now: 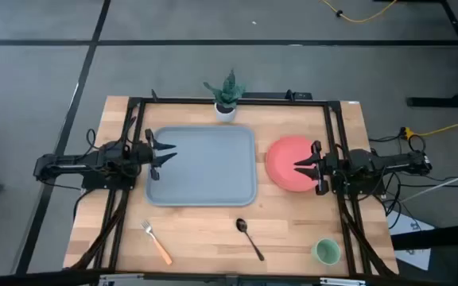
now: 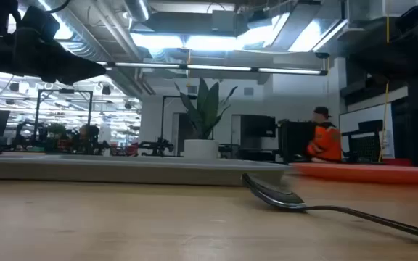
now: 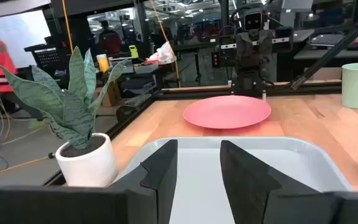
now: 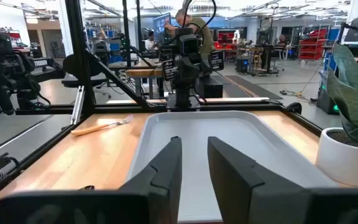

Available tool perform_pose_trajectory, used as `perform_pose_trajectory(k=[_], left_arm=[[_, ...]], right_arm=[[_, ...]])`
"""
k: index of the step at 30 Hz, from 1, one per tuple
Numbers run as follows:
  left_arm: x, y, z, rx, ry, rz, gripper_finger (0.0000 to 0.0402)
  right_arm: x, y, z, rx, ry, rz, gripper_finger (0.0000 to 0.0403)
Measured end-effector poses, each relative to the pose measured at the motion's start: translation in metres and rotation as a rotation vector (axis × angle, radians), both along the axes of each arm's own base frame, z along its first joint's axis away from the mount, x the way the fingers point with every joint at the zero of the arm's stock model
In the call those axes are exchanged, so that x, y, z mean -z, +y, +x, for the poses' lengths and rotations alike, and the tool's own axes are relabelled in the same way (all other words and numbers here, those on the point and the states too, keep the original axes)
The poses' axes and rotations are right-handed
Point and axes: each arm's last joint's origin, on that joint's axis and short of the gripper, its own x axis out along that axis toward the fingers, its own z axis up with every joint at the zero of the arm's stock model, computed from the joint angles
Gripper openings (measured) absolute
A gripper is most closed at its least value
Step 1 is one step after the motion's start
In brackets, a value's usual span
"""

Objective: Pick and place plate/cup/fork/spoon on tray

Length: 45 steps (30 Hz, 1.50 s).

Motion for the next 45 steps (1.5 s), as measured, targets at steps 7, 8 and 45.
perform_pose_trajectory(k=[7, 8, 45], left_arm=[[0.0, 0.0, 0.0, 0.0, -0.001, 0.0, 0.0116], [0.0, 0.0, 0.0, 0.0, -0.001, 0.0, 0.0116], [0.0, 0.0, 0.0, 0.0, -0.001, 0.0, 0.0116]], right_arm=[[0.0, 0.0, 0.0, 0.0, 0.0, 0.0, 0.0083], [0.0, 0.0, 0.0, 0.0, 0.0, 0.0, 0.0083], [-0.02, -0.002, -0.003, 0.042, -0.206, 0.107, 0.0083]])
